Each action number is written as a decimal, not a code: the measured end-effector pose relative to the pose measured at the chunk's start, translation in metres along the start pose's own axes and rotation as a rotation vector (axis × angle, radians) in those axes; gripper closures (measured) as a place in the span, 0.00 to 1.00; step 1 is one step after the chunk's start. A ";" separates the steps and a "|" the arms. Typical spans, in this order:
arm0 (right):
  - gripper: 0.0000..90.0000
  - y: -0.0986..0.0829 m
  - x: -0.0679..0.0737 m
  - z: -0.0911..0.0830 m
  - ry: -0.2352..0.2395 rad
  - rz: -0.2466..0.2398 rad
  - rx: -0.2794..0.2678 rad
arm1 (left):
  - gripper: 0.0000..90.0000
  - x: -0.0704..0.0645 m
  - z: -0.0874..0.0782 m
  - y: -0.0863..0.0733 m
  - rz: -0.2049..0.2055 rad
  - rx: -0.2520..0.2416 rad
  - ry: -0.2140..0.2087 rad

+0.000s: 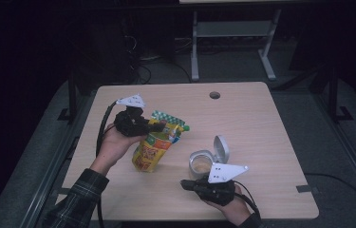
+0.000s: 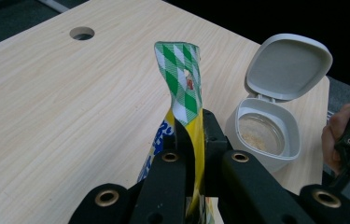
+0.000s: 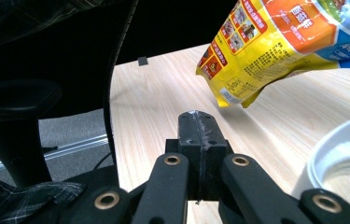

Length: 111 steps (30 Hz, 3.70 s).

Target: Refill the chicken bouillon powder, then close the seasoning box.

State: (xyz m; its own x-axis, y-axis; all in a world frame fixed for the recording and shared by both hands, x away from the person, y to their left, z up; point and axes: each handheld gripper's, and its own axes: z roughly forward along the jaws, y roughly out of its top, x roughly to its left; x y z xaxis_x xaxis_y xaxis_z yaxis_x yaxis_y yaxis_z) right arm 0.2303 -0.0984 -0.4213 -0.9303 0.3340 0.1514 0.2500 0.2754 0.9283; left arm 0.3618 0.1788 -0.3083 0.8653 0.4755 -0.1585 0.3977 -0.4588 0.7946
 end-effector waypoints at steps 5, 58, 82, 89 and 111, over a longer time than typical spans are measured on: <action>1.00 -0.001 -0.001 -0.001 -0.004 0.006 0.002 | 0.99 0.003 0.004 -0.002 0.002 0.012 0.006; 1.00 -0.004 -0.001 0.011 0.025 -0.002 0.035 | 0.95 0.007 -0.062 -0.062 -0.034 0.059 -0.002; 1.00 -0.006 0.000 0.019 0.041 -0.001 0.047 | 0.91 0.005 -0.082 -0.102 -0.053 0.031 0.005; 1.00 -0.006 0.000 0.018 0.036 -0.004 0.050 | 0.75 0.004 -0.084 -0.116 -0.058 0.005 0.008; 1.00 -0.021 -0.003 -0.022 -0.085 0.018 0.101 | 0.34 -0.007 -0.063 -0.180 -0.013 0.000 0.138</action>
State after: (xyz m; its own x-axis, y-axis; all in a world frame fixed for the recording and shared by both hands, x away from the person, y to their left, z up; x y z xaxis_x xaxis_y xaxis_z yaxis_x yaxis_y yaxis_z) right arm 0.2216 -0.1253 -0.4340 -0.9005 0.4135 0.1347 0.2962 0.3563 0.8862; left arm 0.2653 0.3056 -0.4128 0.8098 0.5803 -0.0862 0.4084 -0.4521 0.7930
